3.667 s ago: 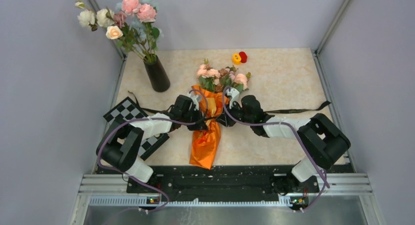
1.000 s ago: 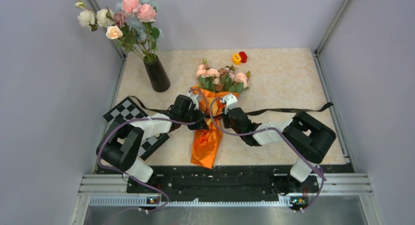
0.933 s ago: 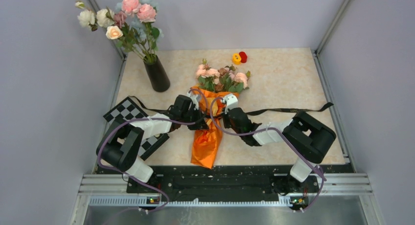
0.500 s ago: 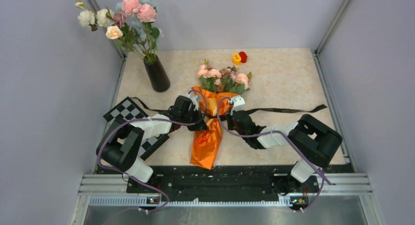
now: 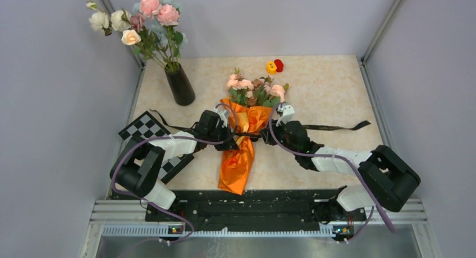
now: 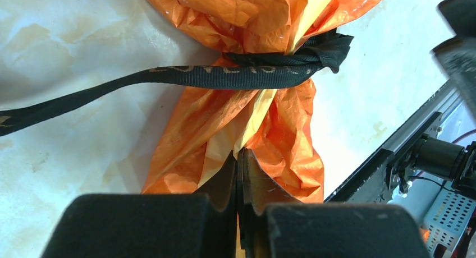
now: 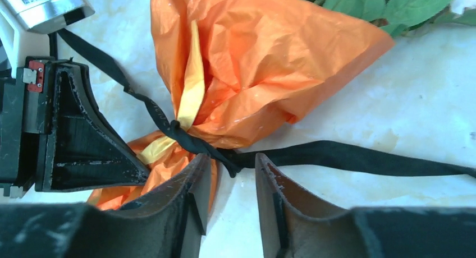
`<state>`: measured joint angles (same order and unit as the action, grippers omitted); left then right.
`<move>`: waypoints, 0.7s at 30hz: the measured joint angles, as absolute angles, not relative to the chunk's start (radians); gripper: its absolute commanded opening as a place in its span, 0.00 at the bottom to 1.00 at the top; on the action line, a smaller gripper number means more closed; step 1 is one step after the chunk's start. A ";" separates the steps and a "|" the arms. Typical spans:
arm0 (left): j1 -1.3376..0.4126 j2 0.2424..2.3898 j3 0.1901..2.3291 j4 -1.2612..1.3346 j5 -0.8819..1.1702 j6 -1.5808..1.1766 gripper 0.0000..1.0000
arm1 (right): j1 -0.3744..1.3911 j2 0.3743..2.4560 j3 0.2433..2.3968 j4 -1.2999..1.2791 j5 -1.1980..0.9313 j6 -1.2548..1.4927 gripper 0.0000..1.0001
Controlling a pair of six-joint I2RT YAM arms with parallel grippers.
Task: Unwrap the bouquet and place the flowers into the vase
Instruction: Untie the ribbon from the wrapping paper.
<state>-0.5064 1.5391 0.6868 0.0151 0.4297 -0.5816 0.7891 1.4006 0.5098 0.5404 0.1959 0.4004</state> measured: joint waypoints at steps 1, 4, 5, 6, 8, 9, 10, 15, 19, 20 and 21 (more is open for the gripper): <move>-0.506 1.538 0.686 0.015 0.429 -0.581 0.00 | 0.761 1.382 0.503 0.541 0.155 0.407 0.39; -0.506 1.536 0.686 0.014 0.430 -0.581 0.00 | 0.675 1.362 0.490 0.546 0.021 0.414 0.39; -0.506 1.536 0.686 0.014 0.430 -0.581 0.00 | 0.657 1.364 0.490 0.546 -0.016 0.413 0.39; -0.506 1.536 0.685 0.014 0.430 -0.581 0.00 | 0.638 1.369 0.490 0.545 -0.060 0.411 0.38; -0.506 1.536 0.685 0.014 0.430 -0.581 0.00 | 0.616 1.388 0.494 0.544 -0.141 0.403 0.38; -0.506 1.536 0.685 0.013 0.430 -0.581 0.00 | 0.606 1.407 0.500 0.538 -0.189 0.399 0.38; -0.506 1.536 0.685 0.013 0.430 -0.581 0.00 | 0.598 1.428 0.508 0.532 -0.234 0.395 0.38; -0.506 1.534 0.685 0.011 0.430 -0.581 0.00 | 0.577 1.509 0.542 0.508 -0.367 0.382 0.37; -0.506 1.533 0.685 0.007 0.430 -0.581 0.00 | 0.577 1.533 0.570 0.493 -0.410 0.363 0.35; -0.506 1.533 0.685 0.007 0.430 -0.581 0.00 | 0.577 1.538 0.579 0.488 -0.416 0.358 0.35; -0.506 1.533 0.685 0.007 0.430 -0.581 0.00 | 0.577 1.542 0.587 0.484 -0.418 0.355 0.35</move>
